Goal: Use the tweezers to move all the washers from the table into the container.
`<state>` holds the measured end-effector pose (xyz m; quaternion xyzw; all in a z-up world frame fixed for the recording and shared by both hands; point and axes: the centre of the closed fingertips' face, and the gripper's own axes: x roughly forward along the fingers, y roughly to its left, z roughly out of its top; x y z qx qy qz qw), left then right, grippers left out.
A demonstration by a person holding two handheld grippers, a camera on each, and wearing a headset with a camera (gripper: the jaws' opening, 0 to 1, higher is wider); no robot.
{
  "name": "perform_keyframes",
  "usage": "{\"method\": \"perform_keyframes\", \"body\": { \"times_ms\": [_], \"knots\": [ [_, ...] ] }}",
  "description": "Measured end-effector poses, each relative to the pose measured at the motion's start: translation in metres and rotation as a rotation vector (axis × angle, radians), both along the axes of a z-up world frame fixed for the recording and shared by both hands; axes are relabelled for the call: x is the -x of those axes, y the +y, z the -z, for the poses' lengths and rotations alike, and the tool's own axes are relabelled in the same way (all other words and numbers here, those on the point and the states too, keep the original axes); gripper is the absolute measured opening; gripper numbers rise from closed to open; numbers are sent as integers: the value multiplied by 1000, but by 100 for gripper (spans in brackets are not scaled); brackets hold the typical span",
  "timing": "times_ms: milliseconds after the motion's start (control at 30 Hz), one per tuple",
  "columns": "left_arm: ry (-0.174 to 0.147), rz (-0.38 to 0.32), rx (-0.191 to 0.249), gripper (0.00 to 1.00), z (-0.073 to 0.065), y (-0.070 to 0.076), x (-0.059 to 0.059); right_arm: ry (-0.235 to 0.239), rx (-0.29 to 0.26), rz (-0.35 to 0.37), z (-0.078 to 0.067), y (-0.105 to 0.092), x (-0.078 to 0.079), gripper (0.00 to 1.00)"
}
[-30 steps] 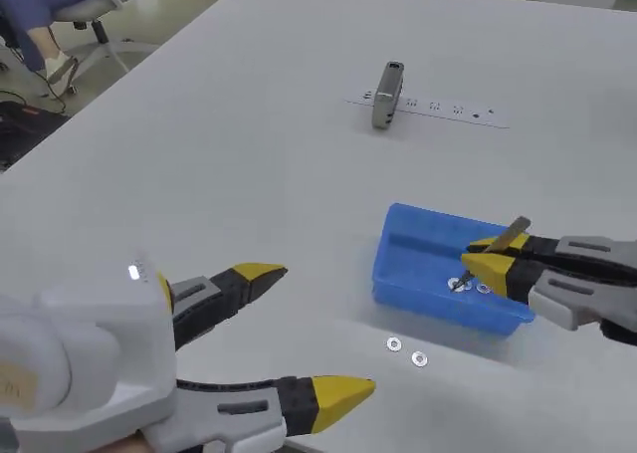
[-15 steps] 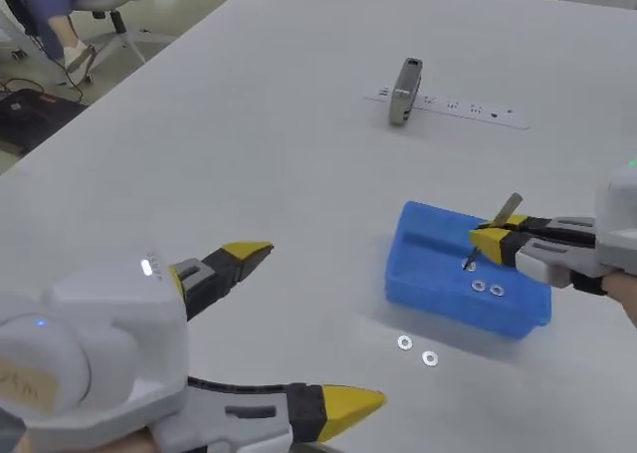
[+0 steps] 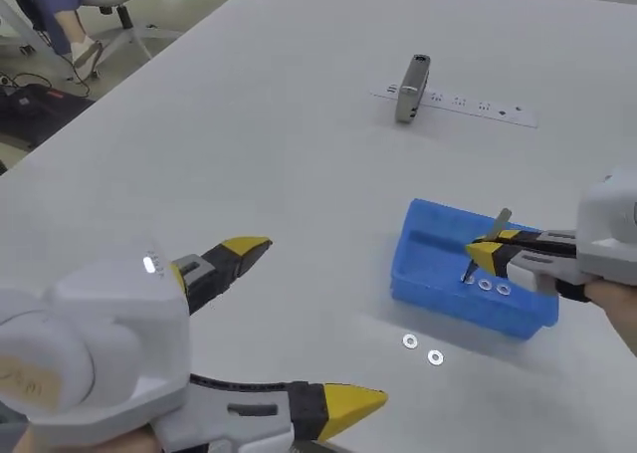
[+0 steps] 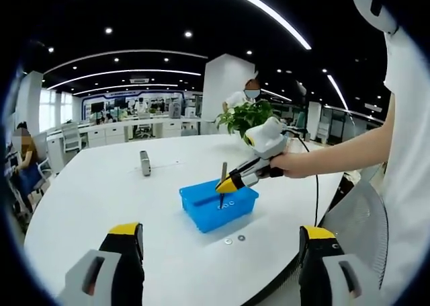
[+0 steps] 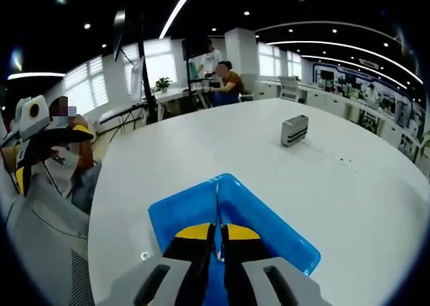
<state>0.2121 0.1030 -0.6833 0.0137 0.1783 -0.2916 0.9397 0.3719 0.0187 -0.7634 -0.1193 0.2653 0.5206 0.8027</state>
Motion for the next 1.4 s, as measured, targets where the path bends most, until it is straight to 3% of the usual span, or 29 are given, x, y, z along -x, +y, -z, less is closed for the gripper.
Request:
{"method": "perform_keyframes", "body": {
  "times_ms": [233, 333, 433, 567, 667, 833, 933, 1067, 1300, 1400],
  "knots": [
    [9, -1, 5, 99, 2, 2, -1, 3, -27, 9, 0, -2, 0, 3],
    [18, -15, 48, 99, -1, 1, -3, 9, -45, 28, -3, -5, 0, 3],
    [11, -22, 76, 99, -5, -1, -5, 8, -102, 52, -16, -7, 2, 3],
    [10, -21, 84, 99, -7, -3, -7, -5, -146, 59, -33, -9, 10, 3],
    [11, -14, 82, 99, -7, -4, -7, -13, -190, 58, -49, -10, 22, 3],
    [20, 0, 79, 99, -5, -9, -7, 20, -251, 26, -61, -6, 46, 2],
    [21, 7, 78, 99, -5, -11, -7, 55, -258, 6, -56, -2, 58, 3],
    [25, 17, 73, 99, -4, -13, -8, 102, -222, -27, -34, 2, 75, 3],
    [29, 20, 70, 99, -3, -13, -6, 156, -152, -55, -2, 5, 87, 3],
    [35, 18, 60, 99, 0, -11, -4, 172, -144, -70, 5, 8, 91, 3]
  ]
}}
